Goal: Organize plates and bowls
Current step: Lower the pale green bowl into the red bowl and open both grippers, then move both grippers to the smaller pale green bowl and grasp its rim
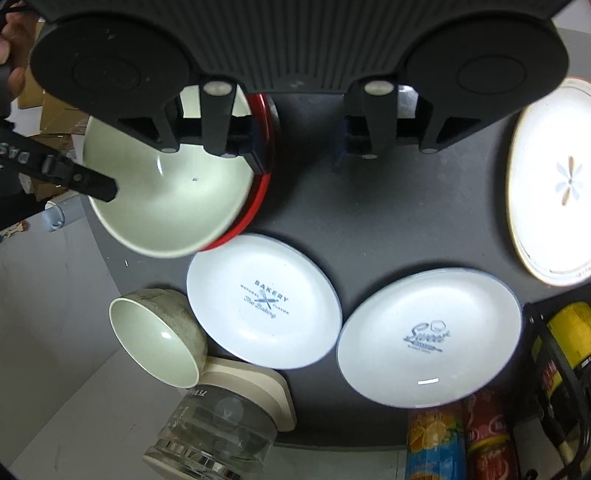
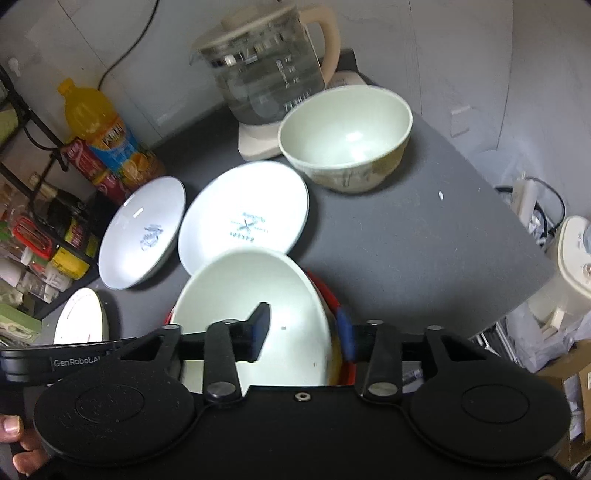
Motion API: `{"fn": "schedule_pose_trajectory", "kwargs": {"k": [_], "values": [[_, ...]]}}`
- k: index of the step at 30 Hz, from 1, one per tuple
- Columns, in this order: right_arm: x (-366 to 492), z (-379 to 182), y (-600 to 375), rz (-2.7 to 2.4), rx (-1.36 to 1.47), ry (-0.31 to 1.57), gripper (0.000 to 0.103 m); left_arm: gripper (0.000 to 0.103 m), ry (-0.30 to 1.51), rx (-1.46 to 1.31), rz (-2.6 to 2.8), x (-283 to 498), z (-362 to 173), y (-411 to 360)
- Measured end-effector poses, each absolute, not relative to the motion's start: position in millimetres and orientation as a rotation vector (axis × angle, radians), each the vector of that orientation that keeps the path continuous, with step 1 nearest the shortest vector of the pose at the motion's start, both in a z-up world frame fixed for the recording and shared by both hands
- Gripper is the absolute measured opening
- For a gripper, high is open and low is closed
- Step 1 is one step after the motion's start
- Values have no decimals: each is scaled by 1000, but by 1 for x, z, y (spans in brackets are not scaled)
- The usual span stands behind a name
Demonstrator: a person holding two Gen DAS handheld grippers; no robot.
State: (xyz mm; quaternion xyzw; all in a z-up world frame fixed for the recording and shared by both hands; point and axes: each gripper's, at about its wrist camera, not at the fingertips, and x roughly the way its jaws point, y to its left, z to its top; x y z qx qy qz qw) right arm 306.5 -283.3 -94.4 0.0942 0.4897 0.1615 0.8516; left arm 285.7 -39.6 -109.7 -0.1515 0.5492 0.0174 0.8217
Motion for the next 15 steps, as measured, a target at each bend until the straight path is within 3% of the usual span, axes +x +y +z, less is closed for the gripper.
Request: {"fn": "schedule_pose_trajectory", "kwargs": {"k": [9,15], "values": [[315,-83,-294,359,231,1009,61,38,1122,-300,35,300,-89,-46],[321,-79,-303,359,240,984,74,49,1100,-289,28,313,-81,-59]]}}
